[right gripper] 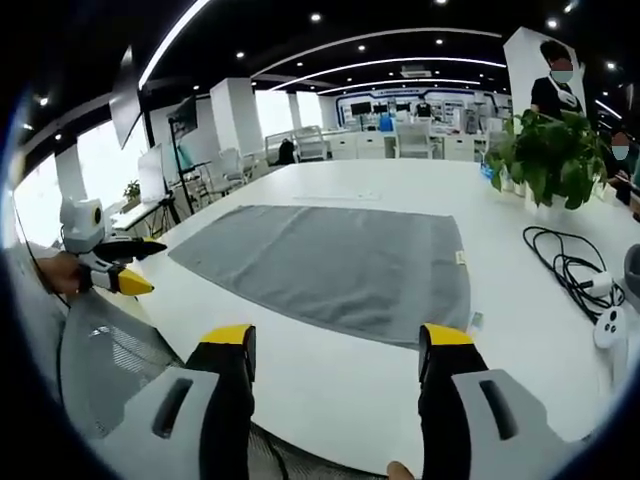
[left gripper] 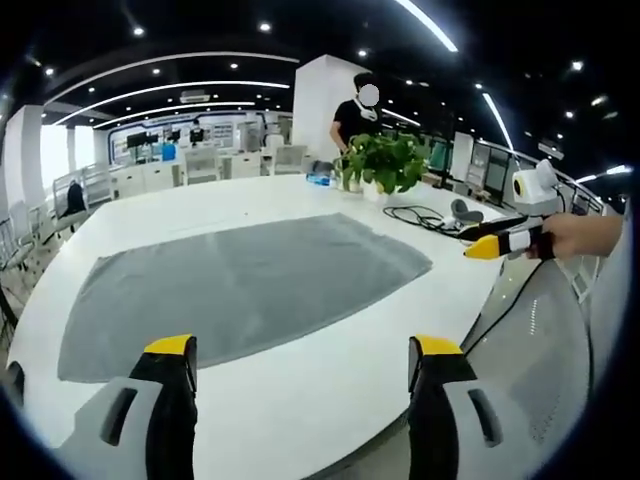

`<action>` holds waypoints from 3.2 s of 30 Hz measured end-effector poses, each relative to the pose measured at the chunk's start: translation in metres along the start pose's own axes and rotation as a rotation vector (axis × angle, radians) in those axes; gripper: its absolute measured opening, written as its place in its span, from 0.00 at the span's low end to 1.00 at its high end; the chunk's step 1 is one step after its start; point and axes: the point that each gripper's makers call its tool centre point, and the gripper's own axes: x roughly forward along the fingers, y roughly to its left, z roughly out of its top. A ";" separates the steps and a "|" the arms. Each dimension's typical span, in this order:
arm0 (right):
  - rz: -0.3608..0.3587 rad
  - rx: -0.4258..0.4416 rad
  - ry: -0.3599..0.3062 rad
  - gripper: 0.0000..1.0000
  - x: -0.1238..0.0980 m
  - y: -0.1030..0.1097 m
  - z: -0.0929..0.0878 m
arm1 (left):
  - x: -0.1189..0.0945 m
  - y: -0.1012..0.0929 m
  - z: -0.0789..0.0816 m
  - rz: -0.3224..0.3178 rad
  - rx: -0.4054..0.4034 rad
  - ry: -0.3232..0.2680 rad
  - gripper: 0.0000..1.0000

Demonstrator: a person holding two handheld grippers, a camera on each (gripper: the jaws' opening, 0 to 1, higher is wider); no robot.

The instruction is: Fold the towel on the table until its edges align and the towel forms a compact rectangular stack.

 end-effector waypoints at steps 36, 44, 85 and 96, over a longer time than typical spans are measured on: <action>0.004 0.012 0.015 0.65 0.001 0.000 -0.003 | 0.002 -0.002 -0.001 -0.007 -0.023 0.007 0.88; 0.005 0.013 0.018 0.65 0.001 0.000 -0.003 | 0.002 -0.002 -0.002 -0.011 -0.022 0.010 0.88; -0.031 0.084 -0.041 0.61 0.000 -0.044 0.010 | 0.041 -0.056 0.027 -0.178 0.041 0.008 0.86; -0.040 0.064 -0.062 0.61 0.001 -0.069 0.026 | 0.057 -0.084 0.040 -0.238 0.139 0.018 0.86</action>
